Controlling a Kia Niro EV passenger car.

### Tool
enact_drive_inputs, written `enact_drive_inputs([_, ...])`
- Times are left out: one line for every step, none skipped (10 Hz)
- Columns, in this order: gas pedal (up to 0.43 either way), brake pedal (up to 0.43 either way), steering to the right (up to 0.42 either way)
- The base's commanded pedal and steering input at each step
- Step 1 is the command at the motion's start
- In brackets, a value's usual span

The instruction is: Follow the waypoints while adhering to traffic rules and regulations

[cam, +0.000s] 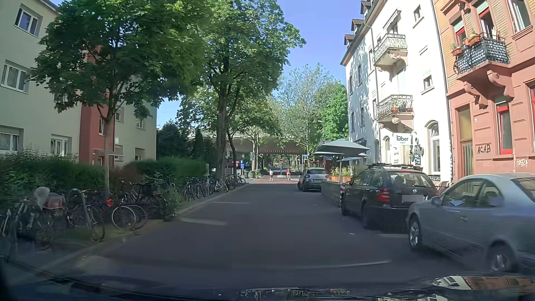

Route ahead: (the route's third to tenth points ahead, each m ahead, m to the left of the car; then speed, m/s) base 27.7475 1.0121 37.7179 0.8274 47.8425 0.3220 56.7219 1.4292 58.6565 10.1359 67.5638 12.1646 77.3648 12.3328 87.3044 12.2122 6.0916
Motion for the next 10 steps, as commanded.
enact_drive_inputs([0.079,0.0,0.004])
enact_drive_inputs([0.079,0.0,0.004])
enact_drive_inputs([0.067,0.0,0.004])
enact_drive_inputs([0.067,0.0,0.004])
enact_drive_inputs([0.059,0.0,0.004])
enact_drive_inputs([0.059,0.0,0.004])
enact_drive_inputs([0.059,0.0,0.003])
enact_drive_inputs([0.059,0.0,0.003])
enact_drive_inputs([0.059,0.0,0.003])
enact_drive_inputs([0.059,0.0,0.003])
